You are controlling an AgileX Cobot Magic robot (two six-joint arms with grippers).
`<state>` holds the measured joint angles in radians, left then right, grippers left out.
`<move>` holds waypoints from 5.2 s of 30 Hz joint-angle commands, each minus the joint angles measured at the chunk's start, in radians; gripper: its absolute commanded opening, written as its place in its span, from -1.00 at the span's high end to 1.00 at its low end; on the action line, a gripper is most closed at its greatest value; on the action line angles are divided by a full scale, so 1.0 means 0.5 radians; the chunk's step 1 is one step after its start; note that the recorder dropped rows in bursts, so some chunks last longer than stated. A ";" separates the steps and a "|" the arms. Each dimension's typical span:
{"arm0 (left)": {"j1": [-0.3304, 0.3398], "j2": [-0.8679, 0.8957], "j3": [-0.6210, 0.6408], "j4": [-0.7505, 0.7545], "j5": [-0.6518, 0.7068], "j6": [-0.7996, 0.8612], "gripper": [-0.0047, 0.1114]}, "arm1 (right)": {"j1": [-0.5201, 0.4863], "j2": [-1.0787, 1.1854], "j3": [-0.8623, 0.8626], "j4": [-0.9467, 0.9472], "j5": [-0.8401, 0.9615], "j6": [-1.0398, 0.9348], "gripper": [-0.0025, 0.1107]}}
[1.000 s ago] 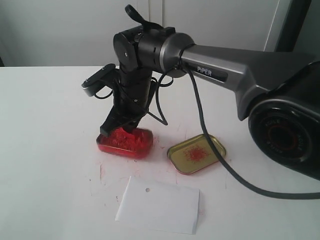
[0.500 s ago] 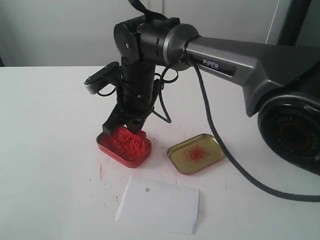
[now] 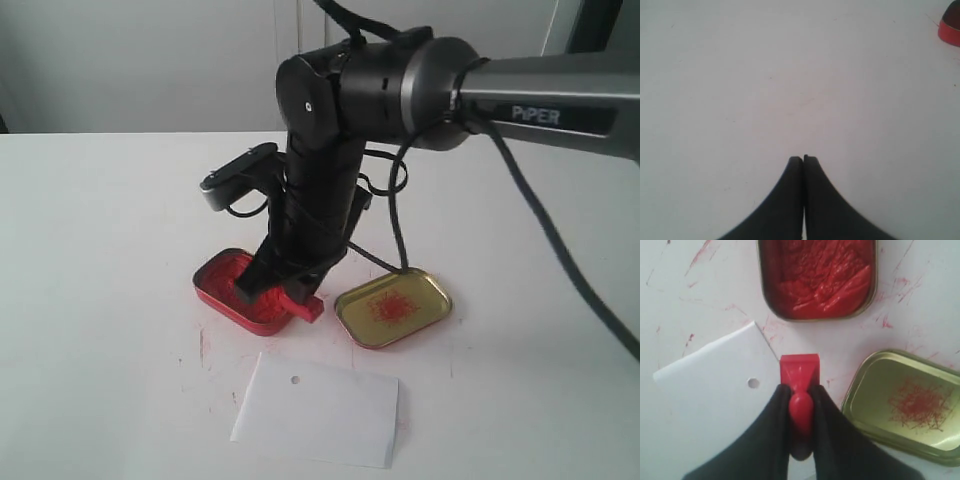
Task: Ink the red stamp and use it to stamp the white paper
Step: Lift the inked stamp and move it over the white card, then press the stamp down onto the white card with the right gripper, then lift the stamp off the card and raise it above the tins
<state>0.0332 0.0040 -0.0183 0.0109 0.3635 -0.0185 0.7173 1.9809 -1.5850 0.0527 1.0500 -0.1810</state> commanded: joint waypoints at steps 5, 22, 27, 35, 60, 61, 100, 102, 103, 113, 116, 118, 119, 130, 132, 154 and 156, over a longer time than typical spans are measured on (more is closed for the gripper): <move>-0.019 -0.008 0.015 -0.006 0.000 -0.006 0.92 | 0.007 -0.254 0.430 0.015 -0.181 0.114 0.96; -0.019 -0.008 0.015 -0.006 0.000 -0.006 0.92 | 0.155 -0.350 0.919 0.005 -0.616 0.362 0.96; -0.019 -0.008 0.015 -0.006 0.000 -0.006 0.92 | 0.155 -0.350 0.944 -0.001 -0.656 0.362 0.96; -0.019 -0.008 0.015 -0.006 0.000 -0.006 0.92 | 0.155 -0.342 1.006 -0.013 -0.761 0.378 0.96; -0.019 -0.008 0.015 -0.006 0.000 -0.006 0.92 | 0.155 -0.027 1.196 0.004 -0.854 0.382 0.96; -0.019 -0.008 0.015 -0.006 0.000 -0.006 0.92 | 0.155 -0.027 1.196 0.004 -0.854 0.382 0.96; -0.019 -0.008 0.015 -0.006 0.000 -0.006 0.92 | 0.157 -0.188 1.196 -0.241 -0.968 0.690 0.96; -0.019 -0.008 0.015 -0.006 0.000 -0.006 0.92 | 0.157 -0.192 1.196 -0.241 -1.016 0.709 0.96; -0.019 -0.008 0.015 -0.006 0.000 -0.006 0.92 | 0.157 -0.192 1.196 -0.241 -1.026 0.734 0.96; -0.019 -0.008 0.015 -0.006 0.000 -0.006 0.92 | 0.157 -0.394 1.196 -0.241 -1.147 0.800 0.96; -0.019 -0.008 0.015 -0.006 0.000 -0.006 0.92 | 0.157 -0.418 1.196 -0.241 -1.179 0.824 0.96; -0.019 -0.008 0.015 -0.006 0.000 -0.006 0.92 | 0.157 -0.428 1.196 -0.241 -1.215 0.827 0.96; -0.019 -0.008 0.015 -0.006 0.000 -0.006 0.92 | 0.157 -0.433 1.196 -0.241 -1.231 0.832 0.96; -0.019 -0.008 0.015 -0.006 0.000 -0.006 0.92 | 0.157 -0.547 1.196 -0.293 -1.304 0.899 0.96; -0.019 -0.008 0.015 -0.006 0.000 -0.006 0.92 | 0.157 -0.568 1.196 -0.296 -1.304 0.899 0.96; -0.019 -0.008 0.015 -0.006 0.000 -0.006 0.92 | -0.251 -0.611 1.196 0.734 -1.376 0.126 0.96; -0.019 -0.008 0.015 -0.006 0.000 -0.006 0.92 | -0.330 -0.603 1.188 1.018 -1.332 -0.140 0.96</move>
<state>0.0332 0.0040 -0.0183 0.0109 0.3635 -0.0185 0.6034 1.6858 -0.9903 0.3877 0.3696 -0.0784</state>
